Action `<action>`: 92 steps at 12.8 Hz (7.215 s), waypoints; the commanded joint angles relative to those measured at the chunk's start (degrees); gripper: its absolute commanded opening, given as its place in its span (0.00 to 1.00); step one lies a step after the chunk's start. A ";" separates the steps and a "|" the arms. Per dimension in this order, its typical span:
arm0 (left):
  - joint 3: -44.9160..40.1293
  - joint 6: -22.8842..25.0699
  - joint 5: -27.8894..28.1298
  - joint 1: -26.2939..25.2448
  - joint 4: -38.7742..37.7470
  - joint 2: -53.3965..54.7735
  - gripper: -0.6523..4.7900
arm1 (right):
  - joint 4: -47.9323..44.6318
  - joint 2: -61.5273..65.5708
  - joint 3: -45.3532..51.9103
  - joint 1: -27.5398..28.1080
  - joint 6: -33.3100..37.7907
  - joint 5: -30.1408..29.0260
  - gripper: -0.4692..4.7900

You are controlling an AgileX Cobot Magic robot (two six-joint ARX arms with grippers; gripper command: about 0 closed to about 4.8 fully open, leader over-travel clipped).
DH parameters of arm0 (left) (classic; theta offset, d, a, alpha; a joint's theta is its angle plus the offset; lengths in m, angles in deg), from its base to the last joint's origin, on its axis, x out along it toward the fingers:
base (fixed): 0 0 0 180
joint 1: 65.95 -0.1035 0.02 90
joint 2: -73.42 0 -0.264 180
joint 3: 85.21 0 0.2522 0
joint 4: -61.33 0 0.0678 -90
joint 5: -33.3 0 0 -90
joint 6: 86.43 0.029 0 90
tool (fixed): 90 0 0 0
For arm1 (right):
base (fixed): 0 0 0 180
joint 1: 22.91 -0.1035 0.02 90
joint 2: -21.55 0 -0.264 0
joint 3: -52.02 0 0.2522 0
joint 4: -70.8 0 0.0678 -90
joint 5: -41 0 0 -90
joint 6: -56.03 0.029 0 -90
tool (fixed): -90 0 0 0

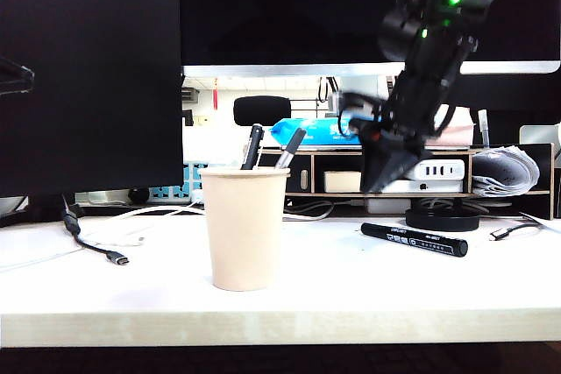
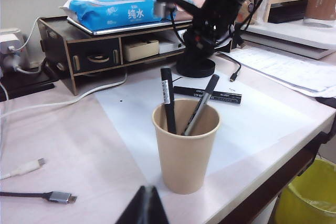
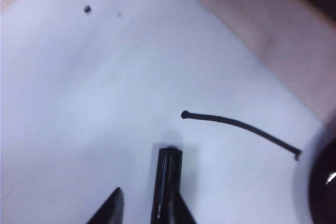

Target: Pick up the marker and insert it into the paper cup.

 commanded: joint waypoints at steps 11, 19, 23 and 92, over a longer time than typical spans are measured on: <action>0.04 0.24 -0.15 0.02 0.33 0.00 0.11 | -3.13 4.24 -0.22 -0.09 0.04 -0.37 0.31; 0.04 0.24 -0.15 0.04 0.33 0.00 0.11 | -2.67 4.46 -0.22 -0.11 0.04 -0.15 0.31; 0.04 0.24 -0.15 0.04 0.35 0.00 0.11 | -2.23 4.57 -0.22 -0.11 0.04 0.63 0.31; 0.04 0.24 -0.15 0.00 0.33 0.00 0.11 | -11.17 -15.50 -9.75 -14.01 15.47 -44.54 0.19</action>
